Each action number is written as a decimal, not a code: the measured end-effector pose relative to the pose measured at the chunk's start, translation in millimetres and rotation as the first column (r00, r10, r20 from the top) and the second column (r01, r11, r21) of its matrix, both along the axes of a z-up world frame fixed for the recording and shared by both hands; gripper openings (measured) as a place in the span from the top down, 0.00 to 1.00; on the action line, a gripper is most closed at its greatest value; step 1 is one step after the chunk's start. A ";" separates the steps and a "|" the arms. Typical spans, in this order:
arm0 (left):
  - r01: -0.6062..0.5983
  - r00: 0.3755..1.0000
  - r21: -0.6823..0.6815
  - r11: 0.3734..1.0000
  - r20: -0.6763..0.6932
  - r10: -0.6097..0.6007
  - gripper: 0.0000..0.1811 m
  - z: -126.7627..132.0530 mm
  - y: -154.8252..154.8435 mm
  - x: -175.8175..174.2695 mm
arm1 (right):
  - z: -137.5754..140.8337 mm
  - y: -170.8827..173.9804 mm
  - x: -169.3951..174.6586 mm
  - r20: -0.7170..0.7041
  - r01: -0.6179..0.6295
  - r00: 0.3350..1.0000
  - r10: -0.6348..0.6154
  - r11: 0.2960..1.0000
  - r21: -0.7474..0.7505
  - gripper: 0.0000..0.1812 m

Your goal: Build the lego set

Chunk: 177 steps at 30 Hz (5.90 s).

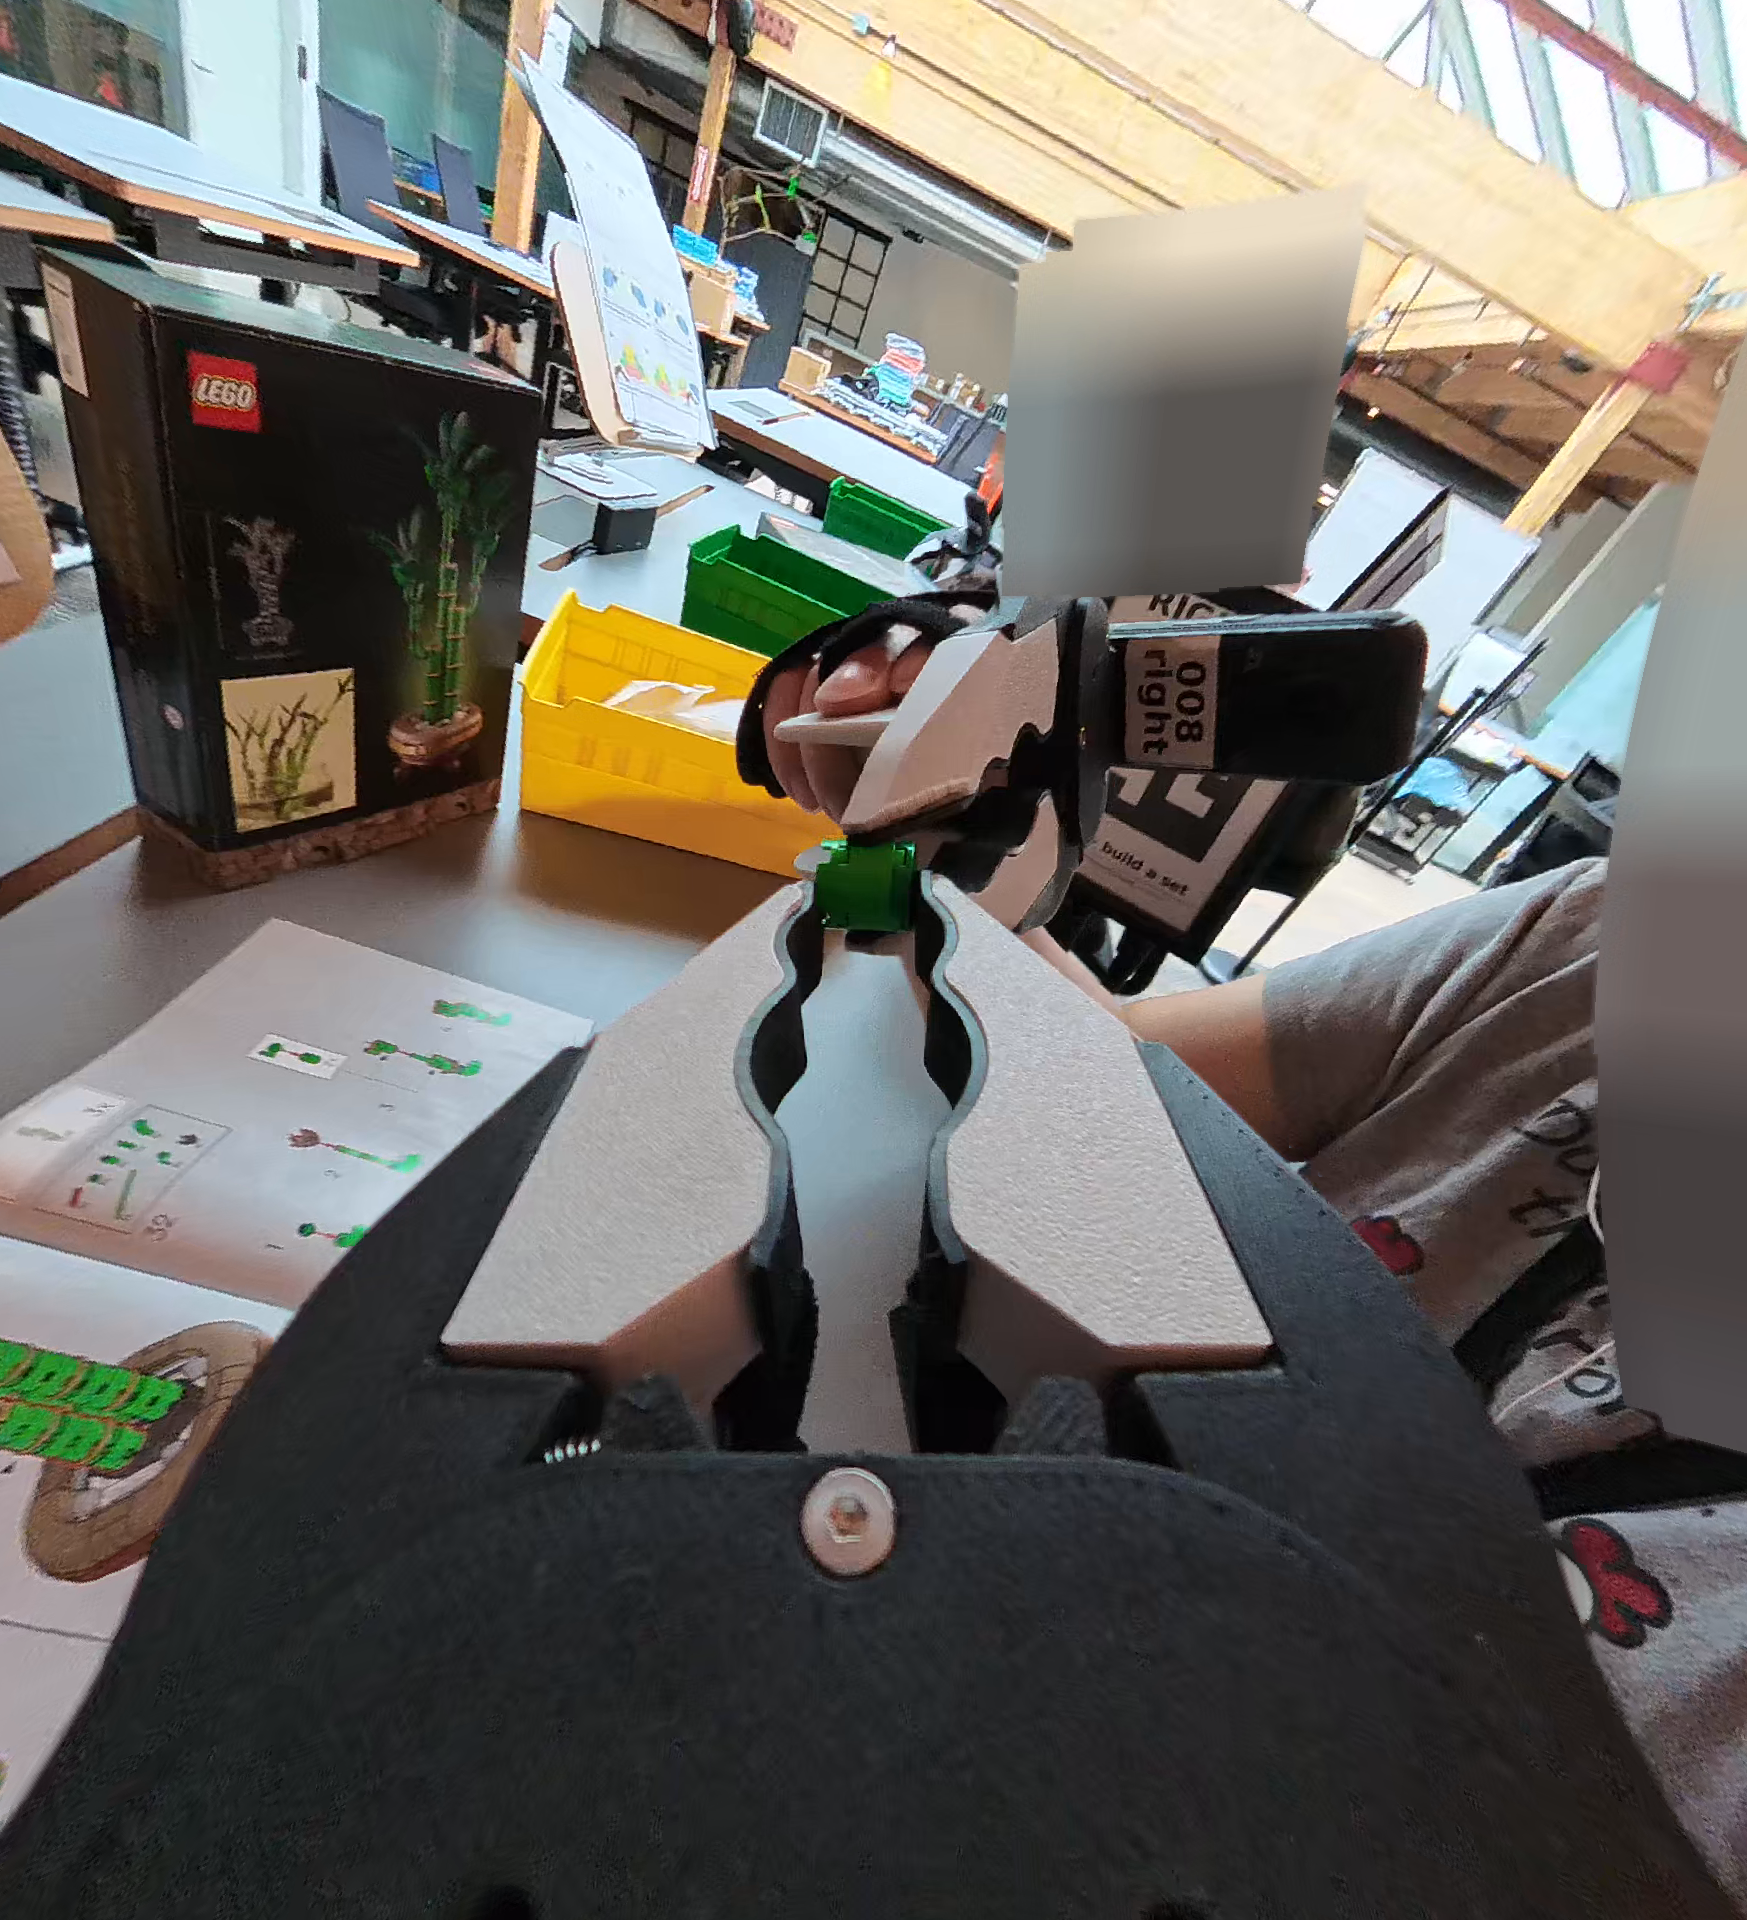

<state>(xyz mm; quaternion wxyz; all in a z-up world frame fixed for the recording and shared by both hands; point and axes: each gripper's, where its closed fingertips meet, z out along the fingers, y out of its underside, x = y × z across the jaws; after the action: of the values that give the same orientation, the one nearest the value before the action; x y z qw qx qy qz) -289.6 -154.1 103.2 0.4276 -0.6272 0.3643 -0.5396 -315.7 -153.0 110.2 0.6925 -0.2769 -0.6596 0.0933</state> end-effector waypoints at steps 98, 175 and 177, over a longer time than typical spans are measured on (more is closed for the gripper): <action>-0.094 0.829 0.301 0.949 -0.504 0.242 0.91 -237.7 59.9 181.2 | 59.8 108.0 248.8 -0.600 -0.315 0.674 -0.431 0.566 -0.761 0.92; -0.112 0.885 0.115 0.987 -0.440 0.152 0.92 -179.0 37.5 144.7 | 31.9 94.8 156.7 -0.390 -0.193 0.861 -0.326 0.501 -0.844 0.92; -0.111 0.884 0.114 0.987 -0.443 0.150 0.92 -179.3 37.4 144.4 | 30.9 94.5 155.2 -0.384 -0.188 0.864 -0.324 0.500 -0.845 0.92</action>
<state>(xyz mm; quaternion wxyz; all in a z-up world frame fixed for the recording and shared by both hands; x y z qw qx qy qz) -145.2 -116.6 -76.1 0.3933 -0.7392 0.4330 -0.3337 -160.5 -58.4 141.0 0.6082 -0.5772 -0.3095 0.4484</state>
